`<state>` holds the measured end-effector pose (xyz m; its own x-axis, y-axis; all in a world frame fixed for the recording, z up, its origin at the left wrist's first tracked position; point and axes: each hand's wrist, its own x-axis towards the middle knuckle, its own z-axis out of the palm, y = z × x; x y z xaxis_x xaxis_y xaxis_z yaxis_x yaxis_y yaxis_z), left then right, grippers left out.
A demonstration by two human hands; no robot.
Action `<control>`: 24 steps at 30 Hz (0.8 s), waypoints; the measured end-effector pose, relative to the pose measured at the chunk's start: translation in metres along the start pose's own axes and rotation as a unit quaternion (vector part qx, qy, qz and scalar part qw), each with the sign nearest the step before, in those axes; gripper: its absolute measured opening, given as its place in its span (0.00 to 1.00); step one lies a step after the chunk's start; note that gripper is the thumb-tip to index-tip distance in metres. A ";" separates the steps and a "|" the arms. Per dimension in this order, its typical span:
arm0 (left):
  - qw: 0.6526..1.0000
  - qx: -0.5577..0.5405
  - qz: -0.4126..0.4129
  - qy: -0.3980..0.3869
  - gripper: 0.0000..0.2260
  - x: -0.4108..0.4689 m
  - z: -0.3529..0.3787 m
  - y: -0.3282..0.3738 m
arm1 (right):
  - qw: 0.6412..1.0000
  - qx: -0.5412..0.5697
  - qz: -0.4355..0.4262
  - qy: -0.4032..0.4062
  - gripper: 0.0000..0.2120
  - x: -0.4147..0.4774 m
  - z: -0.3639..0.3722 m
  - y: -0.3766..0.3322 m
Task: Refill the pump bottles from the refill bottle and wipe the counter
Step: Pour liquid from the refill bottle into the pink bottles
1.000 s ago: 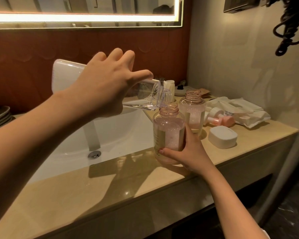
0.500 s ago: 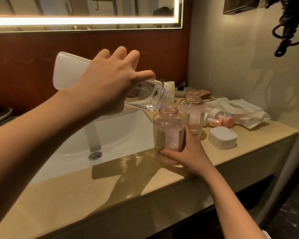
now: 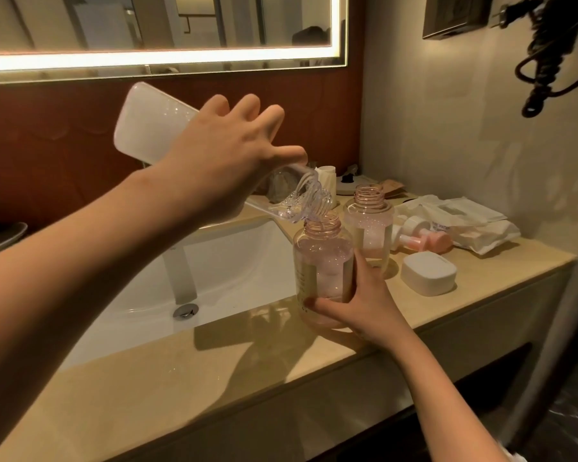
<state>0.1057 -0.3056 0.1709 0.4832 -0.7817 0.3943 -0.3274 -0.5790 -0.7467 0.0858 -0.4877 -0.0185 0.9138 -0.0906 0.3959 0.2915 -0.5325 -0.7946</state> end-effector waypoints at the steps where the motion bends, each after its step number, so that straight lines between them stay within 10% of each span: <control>1: 1.000 0.002 0.004 0.001 0.30 0.001 -0.001 0.000 | 1.000 0.002 0.000 -0.001 0.47 0.000 0.000 0.000; 24: 0.964 0.184 0.133 0.140 0.36 0.042 -0.014 0.004 | 0.999 0.039 0.007 -0.007 0.41 -0.004 -0.003 -0.008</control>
<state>0.1134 -0.3437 0.1916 0.1661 -0.9531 0.2532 -0.0750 -0.2682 -0.9604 0.0794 -0.4852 -0.0125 0.9213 -0.0860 0.3792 0.2997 -0.4645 -0.8333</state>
